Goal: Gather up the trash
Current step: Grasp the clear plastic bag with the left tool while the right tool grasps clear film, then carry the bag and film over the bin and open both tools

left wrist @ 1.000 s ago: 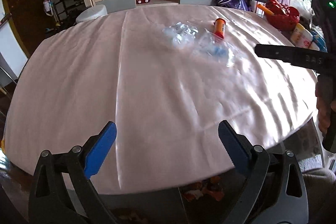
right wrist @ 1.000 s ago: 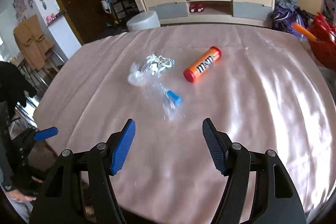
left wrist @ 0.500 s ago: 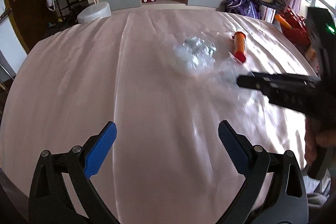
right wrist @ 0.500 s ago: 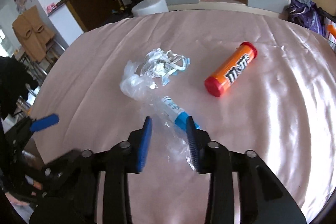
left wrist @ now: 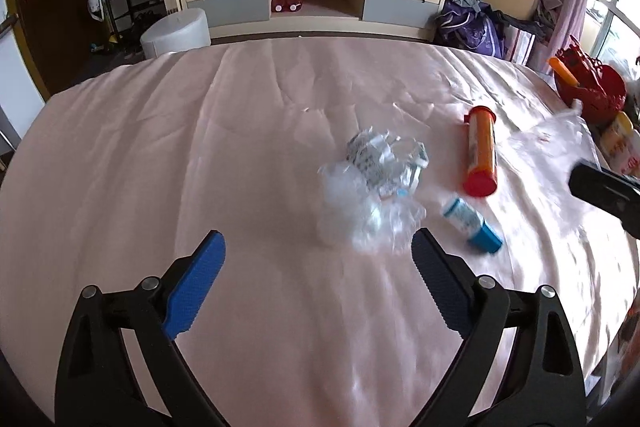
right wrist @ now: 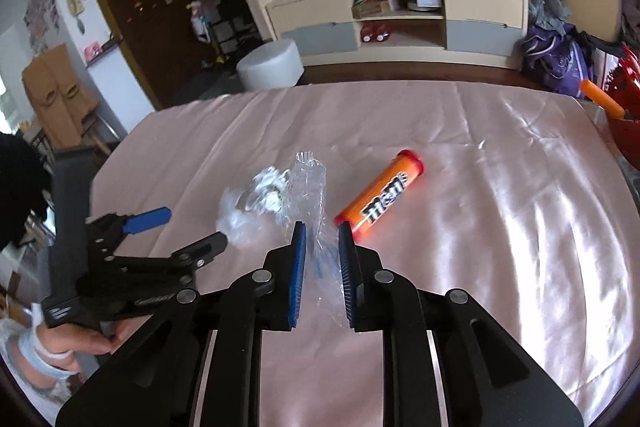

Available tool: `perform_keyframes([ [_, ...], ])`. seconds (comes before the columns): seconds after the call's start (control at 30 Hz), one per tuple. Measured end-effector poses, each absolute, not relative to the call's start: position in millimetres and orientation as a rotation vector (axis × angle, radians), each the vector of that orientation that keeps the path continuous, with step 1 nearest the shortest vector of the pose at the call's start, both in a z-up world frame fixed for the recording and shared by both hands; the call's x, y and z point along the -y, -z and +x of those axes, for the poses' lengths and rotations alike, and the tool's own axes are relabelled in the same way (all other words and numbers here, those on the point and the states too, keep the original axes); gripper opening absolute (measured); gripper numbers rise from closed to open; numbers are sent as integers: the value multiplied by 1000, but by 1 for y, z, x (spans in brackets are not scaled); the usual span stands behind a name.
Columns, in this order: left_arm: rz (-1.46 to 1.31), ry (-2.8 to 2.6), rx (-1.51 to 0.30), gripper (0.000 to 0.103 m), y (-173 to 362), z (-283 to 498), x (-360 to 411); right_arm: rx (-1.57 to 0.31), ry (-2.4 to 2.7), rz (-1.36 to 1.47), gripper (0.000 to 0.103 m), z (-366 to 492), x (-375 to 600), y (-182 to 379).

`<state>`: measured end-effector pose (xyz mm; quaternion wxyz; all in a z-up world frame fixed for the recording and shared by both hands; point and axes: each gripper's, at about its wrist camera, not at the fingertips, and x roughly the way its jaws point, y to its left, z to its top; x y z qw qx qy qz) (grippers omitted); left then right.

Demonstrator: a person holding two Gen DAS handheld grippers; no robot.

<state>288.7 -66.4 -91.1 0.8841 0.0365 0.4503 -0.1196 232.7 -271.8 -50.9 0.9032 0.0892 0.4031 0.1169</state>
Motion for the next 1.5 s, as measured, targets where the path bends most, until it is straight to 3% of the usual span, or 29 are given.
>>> perform_keyframes([
  [0.1,76,263,-954,81,96,297,72,-843,-240,177,18,235,273,55],
  [0.2,78,279,-973,59,100,304,77,-860,-248,171,18,235,271,57],
  [0.27,71,304,-989,38,102,306,78,-862,-248,166,18,233,270,57],
  [0.33,64,326,-990,29,101,304,78,-857,-246,156,18,229,270,53],
  [0.9,99,387,-861,26,44,167,24,-793,-299,91,18,144,264,16],
  [1.27,56,436,-856,26,44,80,13,-883,-424,127,18,76,242,51],
  [1.5,48,492,-977,26,77,47,26,-965,-453,154,18,52,233,84],
])
